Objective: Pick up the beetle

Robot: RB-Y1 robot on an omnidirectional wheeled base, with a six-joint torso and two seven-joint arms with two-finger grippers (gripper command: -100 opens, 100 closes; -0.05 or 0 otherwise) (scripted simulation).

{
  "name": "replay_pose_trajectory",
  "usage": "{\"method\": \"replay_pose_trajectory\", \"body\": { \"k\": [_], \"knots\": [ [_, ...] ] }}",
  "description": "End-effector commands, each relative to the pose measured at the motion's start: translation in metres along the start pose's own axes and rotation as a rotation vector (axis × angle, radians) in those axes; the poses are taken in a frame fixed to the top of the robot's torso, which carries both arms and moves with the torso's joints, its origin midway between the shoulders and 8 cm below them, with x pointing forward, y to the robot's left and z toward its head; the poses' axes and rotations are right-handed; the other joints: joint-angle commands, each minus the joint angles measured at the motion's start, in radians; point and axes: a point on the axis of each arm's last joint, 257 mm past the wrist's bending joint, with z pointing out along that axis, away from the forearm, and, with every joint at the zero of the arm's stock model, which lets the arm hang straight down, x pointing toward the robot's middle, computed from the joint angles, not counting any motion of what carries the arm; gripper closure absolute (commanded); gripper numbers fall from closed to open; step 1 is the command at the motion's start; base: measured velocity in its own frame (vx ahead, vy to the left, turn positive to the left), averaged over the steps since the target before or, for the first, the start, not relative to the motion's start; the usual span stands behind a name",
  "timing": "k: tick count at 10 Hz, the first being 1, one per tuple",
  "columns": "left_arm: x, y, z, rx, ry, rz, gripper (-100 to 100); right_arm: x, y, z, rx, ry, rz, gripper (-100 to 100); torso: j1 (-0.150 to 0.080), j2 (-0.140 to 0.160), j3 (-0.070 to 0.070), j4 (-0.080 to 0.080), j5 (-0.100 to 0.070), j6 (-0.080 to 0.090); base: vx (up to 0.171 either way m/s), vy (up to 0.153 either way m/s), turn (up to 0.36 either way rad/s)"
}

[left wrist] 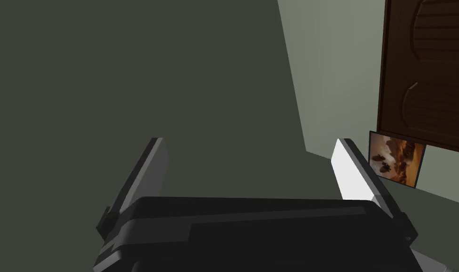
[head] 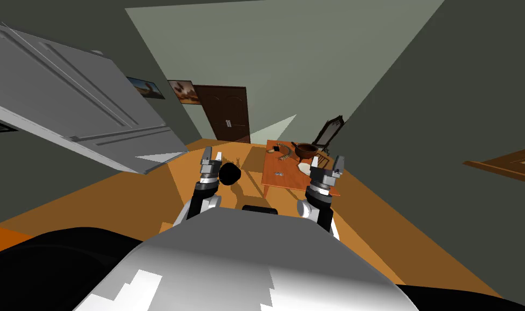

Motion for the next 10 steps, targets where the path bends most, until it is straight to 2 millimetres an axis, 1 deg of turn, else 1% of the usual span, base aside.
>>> {"method": "replay_pose_trajectory", "body": {
  "k": [1,3,6,8,10],
  "knots": [
    [0.0,0.0,0.0,0.0,0.0,0.0,0,0.006,-0.005,-0.002,0.014,0.035,-0.015,-100,0.0,0.0,0.0,0.0,0.0,0.0,-0.023,-0.004,0.031],
    [0.0,0.0,0.0,0.0,0.0,0.0,0,0.017,-0.016,-0.008,0.045,0.095,-0.044,-100,0.0,0.003,0.002,0.001,0.0,0.0,-0.068,-0.003,0.058],
    [0.0,0.0,0.0,0.0,0.0,0.0,0,0.041,-0.045,-0.028,0.125,0.206,-0.1,-100,-0.001,0.007,0.004,0.001,0.0,0.0,-0.112,-0.006,0.095],
    [0.0,0.0,0.0,0.0,0.0,0.0,0,0.06,-0.072,-0.053,0.199,0.297,-0.143,-100,0.0,0.01,0.006,0.002,0.0,0.0,-0.138,0.019,0.121],
    [0.0,0.0,0.0,0.0,0.0,0.0,0,0.079,-0.102,-0.087,0.287,0.392,-0.187,-100,0.002,0.009,0.005,0.002,0.0,0.0,-0.136,0.042,0.166]
  ]
}}
